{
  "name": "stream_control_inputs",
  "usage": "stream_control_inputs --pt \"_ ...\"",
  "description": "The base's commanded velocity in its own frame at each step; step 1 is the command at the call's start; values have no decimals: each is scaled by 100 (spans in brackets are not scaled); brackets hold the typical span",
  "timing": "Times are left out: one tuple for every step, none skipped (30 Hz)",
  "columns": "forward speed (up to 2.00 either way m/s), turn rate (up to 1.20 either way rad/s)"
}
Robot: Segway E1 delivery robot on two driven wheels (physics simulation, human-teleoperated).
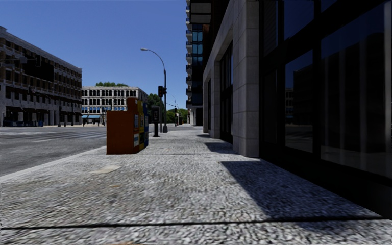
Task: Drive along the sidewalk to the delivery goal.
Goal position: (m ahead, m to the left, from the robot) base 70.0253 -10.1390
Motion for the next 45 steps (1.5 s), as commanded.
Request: stream_control_inputs --pt "200 0" --pt "200 0" --pt "200 0" --pt "200 0" --pt "200 0" --pt "200 0" --pt "200 0" --pt "200 0" --pt "200 0" --pt "200 0" --pt "200 0" --pt "200 0" --pt "200 0" --pt "200 0" --pt "200 0" --pt "200 0" --pt "200 0" --pt "200 0" --pt "200 0" --pt "200 0" --pt "200 0" --pt "200 0" --pt "200 0" --pt "200 0" --pt "200 0" --pt "200 0" --pt "200 0" --pt "200 0" --pt "200 0" --pt "200 0" --pt "200 0" --pt "200 0" --pt "200 0" --pt "200 0" --pt "200 0" --pt "200 0" --pt "200 0" --pt "200 0" --pt "200 0" --pt "200 0" --pt "200 0" --pt "200 0" --pt "200 0" --pt "200 0" --pt "200 0"
